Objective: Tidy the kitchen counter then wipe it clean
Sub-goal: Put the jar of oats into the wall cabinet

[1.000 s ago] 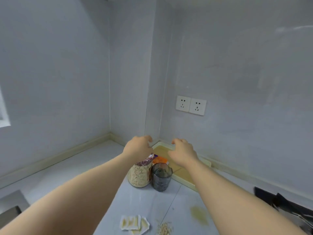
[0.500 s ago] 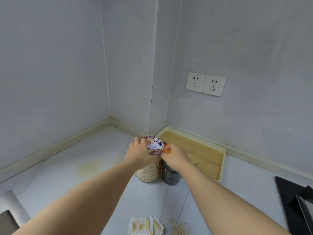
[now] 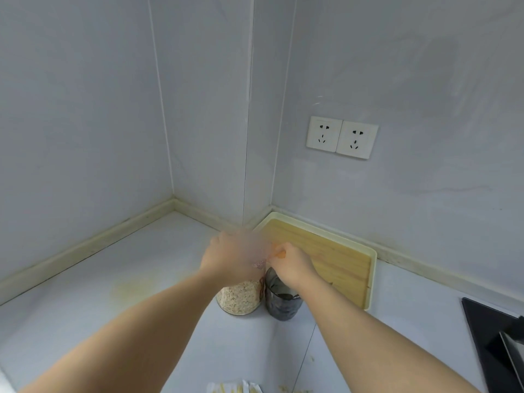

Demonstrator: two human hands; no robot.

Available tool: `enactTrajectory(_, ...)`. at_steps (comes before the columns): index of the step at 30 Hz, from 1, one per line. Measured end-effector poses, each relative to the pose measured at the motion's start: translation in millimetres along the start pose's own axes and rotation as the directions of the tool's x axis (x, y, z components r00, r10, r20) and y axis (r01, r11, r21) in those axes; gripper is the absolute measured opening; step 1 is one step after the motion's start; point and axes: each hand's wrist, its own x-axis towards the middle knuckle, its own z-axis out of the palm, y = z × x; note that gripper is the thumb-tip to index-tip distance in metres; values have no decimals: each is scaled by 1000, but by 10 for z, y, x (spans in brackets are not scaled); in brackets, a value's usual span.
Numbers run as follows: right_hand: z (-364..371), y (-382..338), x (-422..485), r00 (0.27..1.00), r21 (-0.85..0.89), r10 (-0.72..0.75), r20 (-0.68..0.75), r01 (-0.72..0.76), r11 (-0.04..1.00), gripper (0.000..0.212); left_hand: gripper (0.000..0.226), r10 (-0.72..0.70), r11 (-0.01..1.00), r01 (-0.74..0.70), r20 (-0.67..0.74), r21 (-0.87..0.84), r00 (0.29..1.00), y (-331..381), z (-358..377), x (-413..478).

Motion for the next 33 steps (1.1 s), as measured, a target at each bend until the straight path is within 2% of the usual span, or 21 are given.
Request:
enactTrajectory(5,-43,-30,-26,999,48,-31,-8,31,998,31,84,-35,996,29,-80,-82,996,-16,4,-74)
enactTrajectory(12,-98,-200,-92,997,133,-71,-16,72,988,32,82,-203,938,124,-220,-325,954,-120,-274,-280)
enactTrajectory(15,-108,-315,-157,993,195,-115,23,109,975,35,92,-267,866,131,-226,-483,937,-122,-583,-332)
enactTrajectory(19,-227,-460,-254,964,320,-213,160,154,935,66,92,-282,712,40,-233,-701,931,-9,-1050,-432)
enactTrajectory(22,-380,-556,-332,951,433,-253,180,155,888,94,89,-257,607,-20,-221,-794,941,111,-1321,-502)
enactTrajectory(24,-510,-618,-400,947,445,-296,123,214,870,103,90,-218,595,-75,-251,-800,943,232,-1468,-552)
enactTrajectory(26,-655,-662,-514,939,453,-339,62,276,847,111,89,-154,624,-133,-288,-770,945,401,-1627,-628)
enactTrajectory(27,-729,-680,-575,929,469,-368,33,310,827,110,89,-111,640,-169,-308,-750,945,485,-1712,-671)
enactTrajectory(29,-865,-720,-680,913,529,-407,-25,358,770,90,100,-23,621,-242,-326,-745,945,597,-1872,-723)
enactTrajectory(31,-1001,-760,-758,909,605,-413,-58,361,709,86,113,38,535,-310,-344,-786,938,651,-2001,-762)
enactTrajectory(33,-1162,-815,-844,909,691,-411,-74,344,636,87,112,81,413,-373,-374,-831,924,711,-2096,-816)
